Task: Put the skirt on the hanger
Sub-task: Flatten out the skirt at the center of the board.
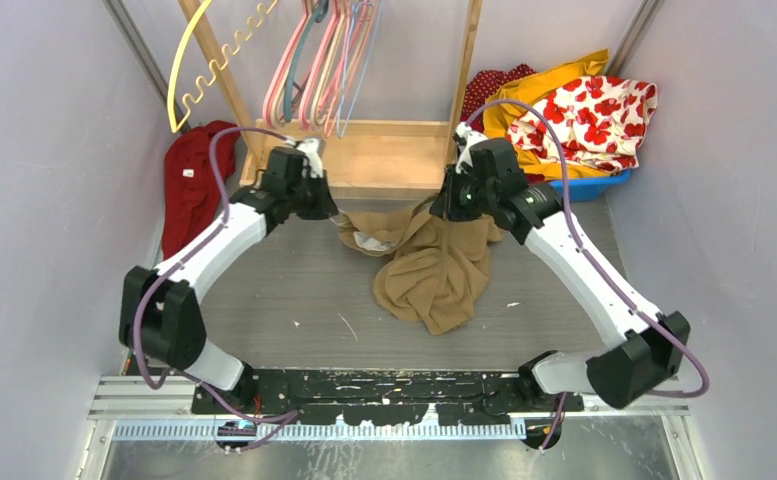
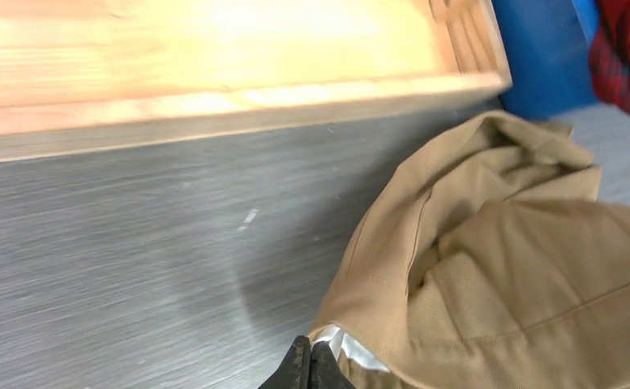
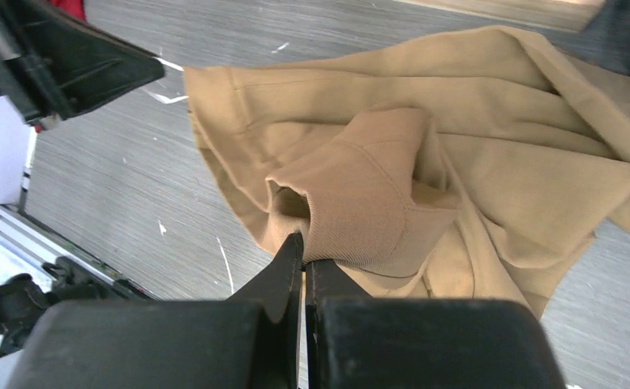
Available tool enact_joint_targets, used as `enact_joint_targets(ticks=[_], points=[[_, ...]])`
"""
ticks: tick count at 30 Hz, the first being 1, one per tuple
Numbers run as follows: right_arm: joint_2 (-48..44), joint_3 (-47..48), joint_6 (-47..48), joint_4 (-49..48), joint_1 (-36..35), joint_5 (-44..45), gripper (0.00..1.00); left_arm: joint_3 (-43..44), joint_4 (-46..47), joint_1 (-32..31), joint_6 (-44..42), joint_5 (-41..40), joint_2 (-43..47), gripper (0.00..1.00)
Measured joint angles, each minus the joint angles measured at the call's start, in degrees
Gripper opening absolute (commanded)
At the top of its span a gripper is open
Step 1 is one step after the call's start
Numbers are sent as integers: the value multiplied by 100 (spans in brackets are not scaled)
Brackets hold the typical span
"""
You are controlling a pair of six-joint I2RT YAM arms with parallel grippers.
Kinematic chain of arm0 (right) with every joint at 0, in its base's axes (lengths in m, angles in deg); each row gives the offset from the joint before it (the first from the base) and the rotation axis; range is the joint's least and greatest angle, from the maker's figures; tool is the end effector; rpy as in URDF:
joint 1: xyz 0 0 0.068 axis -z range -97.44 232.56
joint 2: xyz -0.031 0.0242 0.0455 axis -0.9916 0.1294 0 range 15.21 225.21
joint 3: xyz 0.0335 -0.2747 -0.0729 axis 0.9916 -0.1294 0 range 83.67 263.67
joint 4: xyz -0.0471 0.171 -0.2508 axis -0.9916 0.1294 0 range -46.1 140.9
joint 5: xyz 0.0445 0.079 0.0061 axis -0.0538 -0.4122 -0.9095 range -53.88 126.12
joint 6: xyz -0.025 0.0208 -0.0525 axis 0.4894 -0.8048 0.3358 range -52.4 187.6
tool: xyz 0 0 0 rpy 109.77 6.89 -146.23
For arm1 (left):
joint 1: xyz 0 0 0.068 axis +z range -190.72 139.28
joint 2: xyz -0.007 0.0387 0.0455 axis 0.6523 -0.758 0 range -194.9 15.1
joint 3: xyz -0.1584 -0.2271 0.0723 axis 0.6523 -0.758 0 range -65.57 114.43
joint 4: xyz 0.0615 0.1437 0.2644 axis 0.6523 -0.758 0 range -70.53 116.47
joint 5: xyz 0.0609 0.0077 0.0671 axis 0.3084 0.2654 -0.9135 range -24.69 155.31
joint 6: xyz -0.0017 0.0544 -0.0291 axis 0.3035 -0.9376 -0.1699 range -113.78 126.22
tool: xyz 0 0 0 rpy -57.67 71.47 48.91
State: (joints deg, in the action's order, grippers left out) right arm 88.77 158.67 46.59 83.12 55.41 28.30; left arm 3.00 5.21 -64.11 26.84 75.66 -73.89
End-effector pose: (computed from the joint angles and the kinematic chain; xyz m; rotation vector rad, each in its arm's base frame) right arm 0.2889 0.1554 0.3736 -0.1994 2.2847 0.6014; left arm 0.3641 -0.1666 0.2654 0.1528 2.3539 -0.5940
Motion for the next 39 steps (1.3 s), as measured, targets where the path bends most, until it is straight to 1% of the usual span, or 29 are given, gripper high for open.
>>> enact_joint_targets(ticks=[3, 7, 10, 13, 14, 16, 19, 22, 25, 27, 29, 30, 31, 34, 35, 39], points=[[505, 391, -72, -105, -7, -195, 1, 24, -267, 428, 17, 7, 380, 0], [1252, 1193, -164, -136, -125, -350, 1, 17, -680, 966, 39, 20, 778, 0], [1596, 1720, -177, -155, -234, -404, 1, 20, -979, 1346, 63, 17, 1141, 0], [1569, 1779, -177, -179, -308, -415, 1, 35, -1207, 1572, 122, 13, 1443, 0], [1515, 1690, -177, -232, -317, -413, 1, 35, -1257, 1585, 144, 20, 1517, 0], [1268, 1213, -181, -343, -315, -382, 1, 7, -1305, 1580, 173, 94, 1611, 0], [826, 205, -216, -455, -310, -332, 1, -105, -1342, 1491, 227, 260, 1681, 0], [533, -861, -308, -535, -310, -256, 1, -214, -1399, 1237, 304, 315, 1644, 0], [455, -1770, -407, -632, -310, -212, 1, -245, -1443, 599, 358, 275, 1460, 0], [452, -2122, -472, -649, -310, -181, 3, -264, -1436, 131, 439, 262, 1318, 0], [380, -2420, -516, -723, -310, -136, 13, -319, -1436, -273, 494, 260, 1204, 0], [310, -2540, -542, -765, -310, -118, 24, -339, -1438, -407, 514, 258, 1169, 0], [243, -2629, -573, -804, -310, -101, 31, -350, -1440, -516, 553, 247, 1137, 0], [-42, -2874, -610, -848, -310, -2, 40, -348, -1432, -612, 625, 201, 1110, 0], [-103, -2896, -614, -846, -310, 33, 41, -337, -1436, -612, 632, 179, 1110, 0], [-251, -2892, -592, -824, -310, 155, 41, -125, -1469, -625, 643, 136, 1027, 0]])
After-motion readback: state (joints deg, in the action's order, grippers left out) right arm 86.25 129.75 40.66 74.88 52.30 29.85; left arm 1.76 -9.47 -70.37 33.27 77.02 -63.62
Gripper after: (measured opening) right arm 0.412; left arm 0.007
